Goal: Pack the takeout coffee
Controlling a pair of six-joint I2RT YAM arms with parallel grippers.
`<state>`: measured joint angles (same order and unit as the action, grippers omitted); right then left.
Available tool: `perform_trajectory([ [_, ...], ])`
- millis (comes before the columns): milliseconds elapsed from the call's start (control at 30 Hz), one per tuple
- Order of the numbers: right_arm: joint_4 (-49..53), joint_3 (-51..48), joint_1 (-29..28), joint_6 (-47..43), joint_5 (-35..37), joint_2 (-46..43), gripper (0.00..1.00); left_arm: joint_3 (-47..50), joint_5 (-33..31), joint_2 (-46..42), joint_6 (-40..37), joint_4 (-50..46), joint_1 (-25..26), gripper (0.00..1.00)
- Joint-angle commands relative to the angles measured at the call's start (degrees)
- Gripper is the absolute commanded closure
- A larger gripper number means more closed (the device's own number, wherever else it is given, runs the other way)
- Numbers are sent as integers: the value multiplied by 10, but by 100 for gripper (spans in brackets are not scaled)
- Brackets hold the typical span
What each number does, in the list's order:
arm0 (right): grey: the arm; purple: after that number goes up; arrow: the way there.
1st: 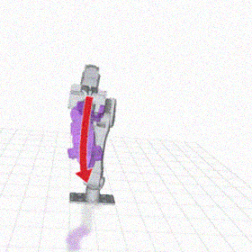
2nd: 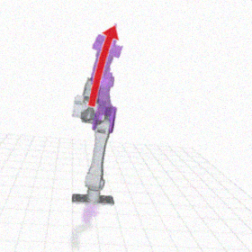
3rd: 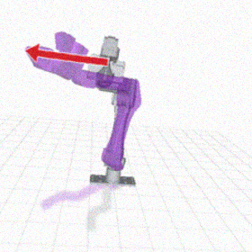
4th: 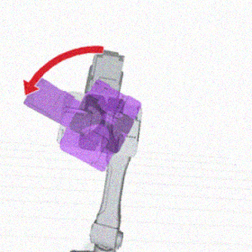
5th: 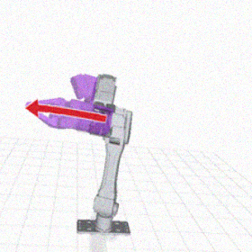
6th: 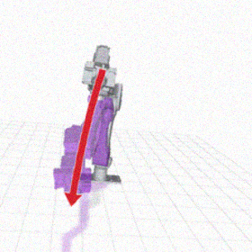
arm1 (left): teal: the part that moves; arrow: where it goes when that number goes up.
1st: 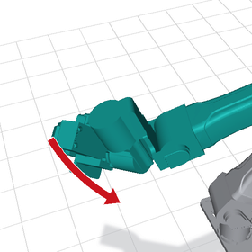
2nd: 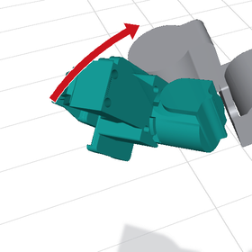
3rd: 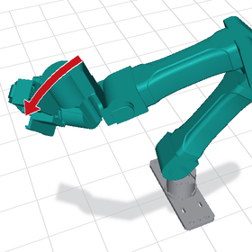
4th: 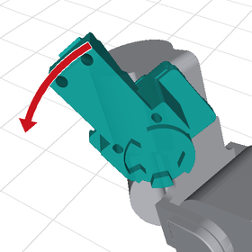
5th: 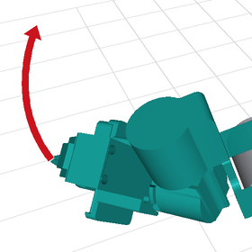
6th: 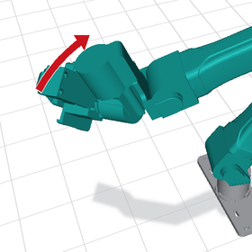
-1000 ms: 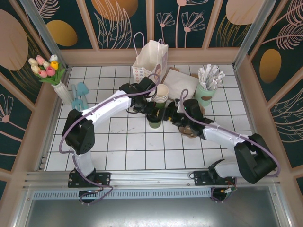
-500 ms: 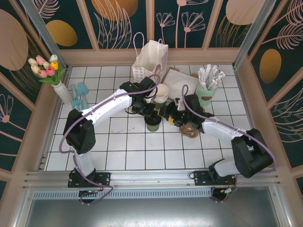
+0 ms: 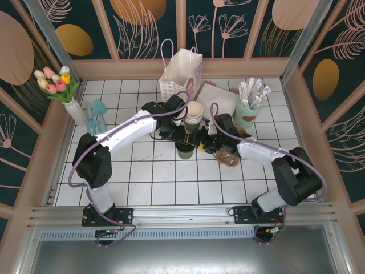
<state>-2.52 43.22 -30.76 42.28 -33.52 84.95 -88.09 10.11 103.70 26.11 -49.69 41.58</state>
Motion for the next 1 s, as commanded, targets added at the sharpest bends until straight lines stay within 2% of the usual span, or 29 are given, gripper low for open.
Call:
perform_trajectory([
  [0,58,9,-3,-28,50,11,34,10,47,-45,-4,40,2,56],
  [100,75,16,-13,-40,60,7,35,35,64,-83,0,69,-4,38],
  [233,89,24,-14,-50,68,8,37,97,109,-130,32,136,-34,28],
  [300,92,25,-15,-54,73,10,38,128,107,-157,53,164,-52,22],
  [400,98,24,-17,-59,82,14,40,179,97,-193,86,206,-79,18],
  [467,100,23,-18,-61,88,17,41,222,94,-212,112,243,-99,19],
  [567,98,20,-21,-62,92,21,43,283,115,-233,143,298,-122,29],
  [667,98,20,-24,-62,94,27,44,332,146,-241,163,345,-134,37],
  [967,100,21,-28,-61,102,32,46,448,261,-234,232,511,-152,48],
])
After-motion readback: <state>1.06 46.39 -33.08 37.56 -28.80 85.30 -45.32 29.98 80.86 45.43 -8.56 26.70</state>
